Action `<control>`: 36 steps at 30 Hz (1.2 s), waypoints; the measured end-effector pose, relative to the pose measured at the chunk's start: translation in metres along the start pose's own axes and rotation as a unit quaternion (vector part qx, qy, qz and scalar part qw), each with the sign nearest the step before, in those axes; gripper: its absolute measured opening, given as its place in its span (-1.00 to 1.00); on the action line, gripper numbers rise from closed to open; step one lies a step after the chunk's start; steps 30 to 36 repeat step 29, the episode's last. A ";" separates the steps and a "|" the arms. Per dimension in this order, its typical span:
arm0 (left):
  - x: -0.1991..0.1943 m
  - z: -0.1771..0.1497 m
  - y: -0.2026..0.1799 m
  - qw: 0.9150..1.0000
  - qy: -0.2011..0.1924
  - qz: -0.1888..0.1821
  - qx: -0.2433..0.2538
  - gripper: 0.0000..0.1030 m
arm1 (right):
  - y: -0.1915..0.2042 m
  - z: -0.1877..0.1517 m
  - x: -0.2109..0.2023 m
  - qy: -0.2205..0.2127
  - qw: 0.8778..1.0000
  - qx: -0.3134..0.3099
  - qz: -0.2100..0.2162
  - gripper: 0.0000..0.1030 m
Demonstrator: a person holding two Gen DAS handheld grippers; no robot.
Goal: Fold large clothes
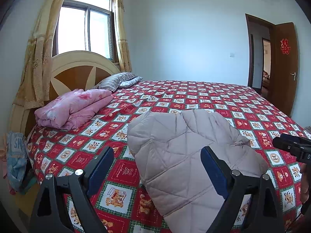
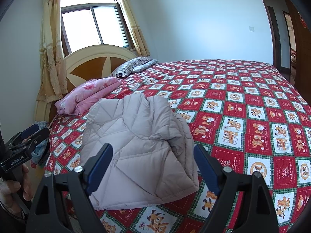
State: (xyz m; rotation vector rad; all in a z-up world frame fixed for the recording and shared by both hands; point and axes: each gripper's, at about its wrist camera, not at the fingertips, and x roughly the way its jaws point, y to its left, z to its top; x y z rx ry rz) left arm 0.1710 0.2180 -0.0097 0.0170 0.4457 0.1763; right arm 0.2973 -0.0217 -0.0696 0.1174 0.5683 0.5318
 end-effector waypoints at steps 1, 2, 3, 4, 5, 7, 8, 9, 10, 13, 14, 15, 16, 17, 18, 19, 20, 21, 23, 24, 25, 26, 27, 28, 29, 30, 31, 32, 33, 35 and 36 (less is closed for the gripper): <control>0.000 0.000 -0.001 1.000 0.000 -0.003 0.001 0.77 | 0.000 0.000 0.000 -0.001 1.000 0.000 0.000 0.70; -0.001 0.001 -0.001 1.000 0.000 -0.004 0.002 0.77 | 0.000 0.000 0.000 -0.001 1.000 0.000 0.000 0.70; -0.002 0.001 -0.003 1.000 -0.003 -0.005 0.004 0.77 | 0.000 0.000 0.000 -0.001 1.000 0.000 0.000 0.70; -0.002 0.001 -0.003 1.000 -0.005 -0.004 0.006 0.77 | 0.000 0.000 0.000 -0.002 1.000 -0.001 0.000 0.70; -0.003 0.001 -0.004 1.000 -0.007 -0.002 0.009 0.77 | -0.001 0.000 -0.001 -0.003 1.000 -0.001 0.000 0.70; -0.006 0.003 -0.007 1.000 -0.013 -0.005 0.012 0.77 | 0.000 0.001 -0.002 -0.003 1.000 -0.003 0.001 0.70; -0.007 0.003 -0.008 1.000 -0.017 -0.004 0.013 0.77 | 0.000 0.001 -0.002 -0.004 1.000 -0.005 0.001 0.70; -0.009 0.004 -0.008 1.000 -0.021 -0.004 0.015 0.77 | 0.000 0.001 -0.003 -0.004 1.000 -0.006 0.001 0.70; -0.010 0.004 -0.010 1.000 -0.024 -0.005 0.015 0.77 | 0.001 0.001 -0.003 -0.004 1.000 -0.007 0.000 0.70; -0.012 0.006 -0.011 1.000 -0.025 -0.011 0.014 0.81 | 0.002 0.001 -0.004 -0.004 1.000 -0.009 0.001 0.70; -0.012 0.006 -0.011 1.000 -0.025 -0.010 0.013 0.89 | 0.003 0.001 -0.004 -0.004 1.000 -0.011 0.002 0.70; -0.012 0.006 -0.012 1.000 -0.026 -0.009 0.013 0.92 | 0.003 0.001 -0.004 -0.004 1.000 -0.012 0.002 0.70; -0.011 0.006 -0.012 1.000 -0.024 -0.011 0.014 0.92 | 0.004 0.001 -0.004 -0.004 1.000 -0.013 0.002 0.70; -0.011 0.006 -0.012 1.000 -0.023 -0.012 0.013 0.93 | 0.004 0.000 -0.004 -0.004 1.000 -0.014 0.002 0.70; -0.010 0.005 -0.012 1.000 -0.022 -0.010 0.011 0.93 | 0.004 0.000 -0.004 -0.003 1.000 -0.015 0.002 0.70; -0.010 0.005 -0.012 1.000 -0.020 -0.009 0.008 0.94 | 0.004 0.000 -0.004 -0.003 1.000 -0.014 0.002 0.70; -0.009 0.004 -0.012 1.000 -0.020 -0.008 0.006 0.95 | 0.004 0.000 -0.004 -0.003 1.000 -0.014 0.002 0.70; -0.010 0.003 -0.011 1.000 -0.024 -0.005 0.007 0.98 | 0.004 0.000 -0.004 -0.003 1.000 -0.014 0.001 0.70; -0.012 0.001 -0.012 0.999 -0.037 0.003 0.013 0.98 | 0.005 0.000 -0.004 -0.003 1.000 -0.014 0.001 0.70; -0.012 0.000 -0.013 0.999 -0.037 0.008 0.017 0.98 | 0.005 0.000 -0.003 -0.002 1.000 -0.014 0.001 0.70; -0.011 0.000 -0.013 0.999 -0.039 0.010 0.017 0.98 | 0.005 -0.001 -0.003 -0.001 1.000 -0.015 0.001 0.70; -0.011 0.000 -0.012 0.999 -0.041 0.008 0.015 0.98 | 0.005 -0.002 -0.003 0.000 1.000 -0.015 0.001 0.70; -0.011 0.000 -0.013 0.999 -0.040 0.006 0.016 0.98 | 0.005 -0.002 -0.003 0.000 1.000 -0.016 0.001 0.70; -0.011 0.000 -0.014 0.999 -0.040 0.007 0.019 0.98 | 0.005 -0.003 -0.003 0.001 1.000 -0.016 0.000 0.70; -0.010 -0.001 -0.014 0.999 -0.040 0.007 0.021 0.98 | 0.004 -0.003 -0.004 0.001 1.000 -0.016 0.000 0.70; -0.010 -0.001 -0.014 0.999 -0.040 0.007 0.021 0.98 | 0.004 -0.003 -0.004 0.001 1.000 -0.016 0.000 0.70; -0.010 -0.001 -0.014 0.999 -0.040 0.007 0.021 0.98 | 0.004 -0.003 -0.004 0.001 1.000 -0.016 0.000 0.70; -0.010 -0.001 -0.014 0.999 -0.040 0.007 0.021 0.98 | 0.004 -0.003 -0.004 0.001 1.000 -0.016 0.000 0.70; -0.010 -0.001 -0.014 0.999 -0.040 0.007 0.021 0.98 | 0.004 -0.003 -0.004 0.001 1.000 -0.016 0.000 0.70; -0.010 -0.001 -0.014 0.999 -0.040 0.007 0.021 0.98 | 0.004 -0.003 -0.004 0.001 1.000 -0.016 0.000 0.70; -0.010 -0.001 -0.014 0.999 -0.040 0.007 0.021 0.98 | 0.004 -0.003 -0.004 0.001 1.000 -0.016 0.000 0.70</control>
